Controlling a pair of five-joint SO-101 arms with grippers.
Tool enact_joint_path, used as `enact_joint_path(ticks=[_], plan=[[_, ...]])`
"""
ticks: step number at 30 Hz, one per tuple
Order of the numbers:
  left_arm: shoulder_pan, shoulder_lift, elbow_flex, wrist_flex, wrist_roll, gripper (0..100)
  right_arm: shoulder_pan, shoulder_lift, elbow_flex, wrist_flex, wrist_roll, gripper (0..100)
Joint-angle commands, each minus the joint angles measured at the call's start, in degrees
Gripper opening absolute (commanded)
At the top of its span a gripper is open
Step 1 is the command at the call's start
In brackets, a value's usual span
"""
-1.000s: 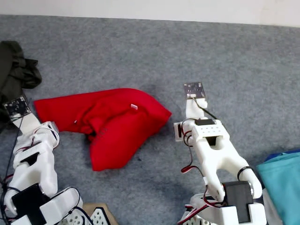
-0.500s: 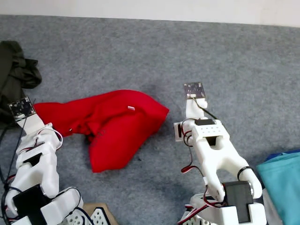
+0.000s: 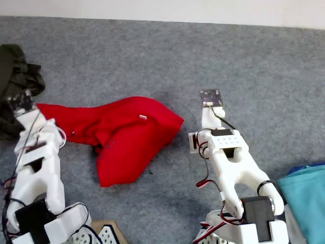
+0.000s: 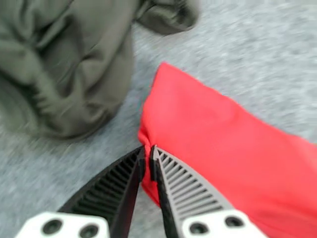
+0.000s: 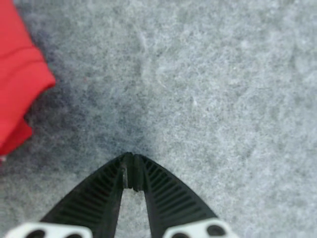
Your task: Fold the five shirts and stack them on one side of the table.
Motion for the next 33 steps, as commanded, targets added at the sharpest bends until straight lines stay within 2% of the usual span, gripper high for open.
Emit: enact_joint_path(ticks=[1, 5, 10, 13, 22, 27, 33], plan=[[3.7, -1.6, -7.5, 9.1, -0.2, 1, -2.3, -2.0, -5.7, 1.1, -3.8, 0.9], [4.4, -1.6, -12.3, 15.8, 2.2, 1, -4.6, -3.9, -10.1, 3.7, -4.0, 2.5], [4.2, -1.1, -13.0, 17.2, 14.2, 1, -8.4, -4.7, -11.9, 4.0, -4.1, 18.7], [3.5, -1.0, -12.9, 17.2, 17.8, 1, -12.0, -4.8, -12.2, 7.5, -4.1, 21.4], [3.4, -1.0, -11.7, 16.9, 17.9, 1, -20.2, -18.5, -10.9, 14.9, -10.0, 21.4], [3.4, -1.0, -11.7, 16.9, 17.9, 1, -22.8, -23.5, -5.8, 12.4, -10.0, 21.4], [3.4, -1.0, -11.7, 16.9, 17.9, 1, -24.6, -20.1, -1.5, 6.8, -10.1, 21.4]])
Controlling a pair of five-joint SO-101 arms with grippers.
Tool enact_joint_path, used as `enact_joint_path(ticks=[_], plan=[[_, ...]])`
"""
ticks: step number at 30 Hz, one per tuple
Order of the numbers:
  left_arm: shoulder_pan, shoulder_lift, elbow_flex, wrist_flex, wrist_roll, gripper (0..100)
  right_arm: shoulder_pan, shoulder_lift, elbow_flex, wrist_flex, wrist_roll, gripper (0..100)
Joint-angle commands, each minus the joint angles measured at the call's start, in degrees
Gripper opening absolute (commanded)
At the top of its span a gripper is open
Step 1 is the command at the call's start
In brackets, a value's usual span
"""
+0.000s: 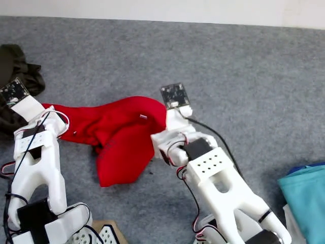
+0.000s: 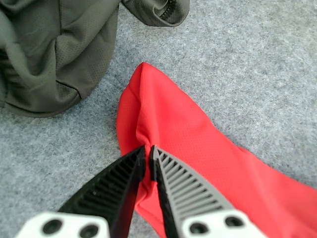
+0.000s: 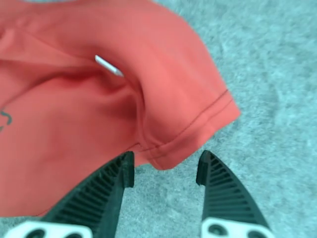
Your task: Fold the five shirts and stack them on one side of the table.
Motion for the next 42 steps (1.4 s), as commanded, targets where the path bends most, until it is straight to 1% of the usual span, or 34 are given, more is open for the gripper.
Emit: enact_joint_path(ticks=[1, 5, 14, 18, 20, 22, 27, 29, 37, 42], plan=[[0.2, -1.0, -1.3, -0.2, 0.5, 1, -2.2, 1.4, 0.1, -2.7, -0.7, 21.4], [0.2, -1.0, -1.3, -0.2, 0.5, 1, -4.3, 3.9, 0.0, -2.9, -0.7, 21.4], [0.2, -1.0, -1.3, -0.2, 0.5, 1, -3.9, 9.8, 0.2, -8.4, -0.8, 21.4], [0.2, -1.0, -1.3, -0.2, 0.5, 1, -3.2, 12.3, -0.1, -9.0, -0.6, 21.3], [0.2, -1.0, -1.3, -0.2, 0.5, 1, -2.2, 12.3, -0.1, -9.3, -0.4, 21.1], [0.2, -1.0, -1.3, -0.2, 0.5, 1, -0.8, 12.3, -0.1, -10.4, -0.5, 18.4], [0.2, -1.0, -1.3, -0.1, 0.5, 1, 3.2, 12.4, -0.1, -12.4, -0.7, 3.8], [0.1, -1.0, -1.2, -0.1, 0.5, 1, 4.2, 12.3, 0.0, -12.4, -0.7, 0.7], [0.0, -1.0, -1.2, -0.1, 0.5, 1, 7.1, 12.2, 0.0, -12.4, -0.3, 0.6], [0.3, -1.5, -1.6, -0.2, 0.6, 1, 12.6, 12.2, -1.7, -12.4, -0.3, 0.6]])
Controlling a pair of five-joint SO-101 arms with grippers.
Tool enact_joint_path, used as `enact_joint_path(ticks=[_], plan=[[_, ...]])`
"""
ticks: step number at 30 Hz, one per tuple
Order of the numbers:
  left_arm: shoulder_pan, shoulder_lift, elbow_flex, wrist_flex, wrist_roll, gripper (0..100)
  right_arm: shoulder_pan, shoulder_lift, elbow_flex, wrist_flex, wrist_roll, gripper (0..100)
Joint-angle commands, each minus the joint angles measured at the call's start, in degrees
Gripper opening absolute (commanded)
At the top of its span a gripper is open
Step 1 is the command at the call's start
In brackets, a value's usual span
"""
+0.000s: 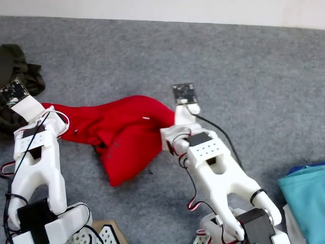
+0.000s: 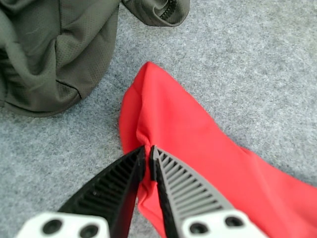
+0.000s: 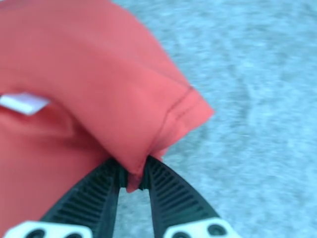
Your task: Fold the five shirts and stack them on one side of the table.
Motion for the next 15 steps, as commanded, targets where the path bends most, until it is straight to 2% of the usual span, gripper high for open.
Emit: enact_joint_path(ticks=[1, 6, 11, 15], plan=[[0.7, -1.5, -1.8, -0.2, 0.5, 1, 5.5, -0.7, -3.0, -0.6, 0.1, 0.6], [2.1, -1.5, -5.8, 0.1, 0.6, 1, 12.4, -0.8, -5.3, -0.4, 0.1, 0.6], [7.4, -1.5, -10.4, 0.2, 0.6, 1, 13.2, -0.8, -8.6, -0.4, 0.4, 0.6], [10.9, -1.6, -14.7, 0.2, 0.6, 1, 13.1, -0.8, -14.5, -0.4, 7.4, 0.6]])
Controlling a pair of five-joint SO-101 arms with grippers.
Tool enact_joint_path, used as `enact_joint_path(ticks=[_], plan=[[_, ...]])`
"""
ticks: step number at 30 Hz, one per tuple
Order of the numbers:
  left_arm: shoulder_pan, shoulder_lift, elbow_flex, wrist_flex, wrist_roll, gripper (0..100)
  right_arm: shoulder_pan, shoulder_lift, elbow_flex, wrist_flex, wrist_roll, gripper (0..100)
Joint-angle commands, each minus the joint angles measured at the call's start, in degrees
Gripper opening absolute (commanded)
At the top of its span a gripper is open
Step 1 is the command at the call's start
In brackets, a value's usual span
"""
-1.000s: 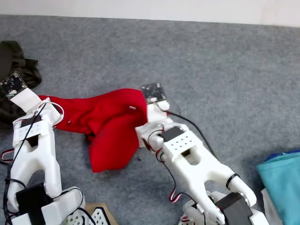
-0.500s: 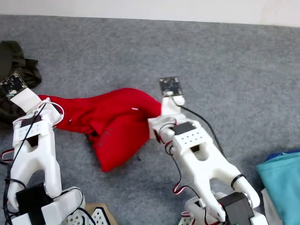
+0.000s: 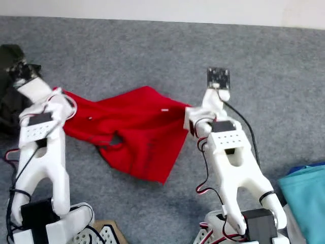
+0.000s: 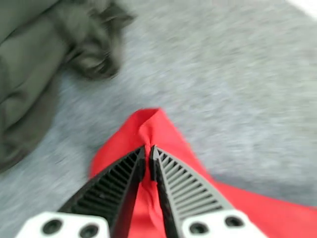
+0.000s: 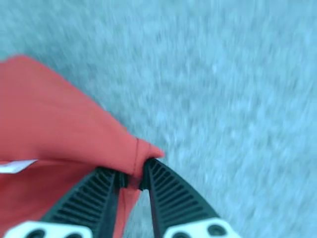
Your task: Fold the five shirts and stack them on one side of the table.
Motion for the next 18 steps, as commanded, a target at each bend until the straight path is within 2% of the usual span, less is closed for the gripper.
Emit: enact_joint_path(ticks=[1, 7, 12, 18], plan=[[3.6, -1.6, -6.4, 0.2, 0.5, 1, 1.0, -0.8, -8.0, -0.4, 5.5, 0.6], [4.4, -1.6, -16.2, -0.1, 0.5, 1, 2.0, -0.7, -18.3, -0.7, 11.6, 0.6], [4.2, -1.6, -25.3, 0.1, 0.5, 1, 5.6, -0.7, -29.3, -0.7, 11.8, 0.6], [5.4, -1.6, -36.8, 0.2, 0.5, 1, 6.5, -0.7, -41.8, -0.6, 11.8, 0.6]])
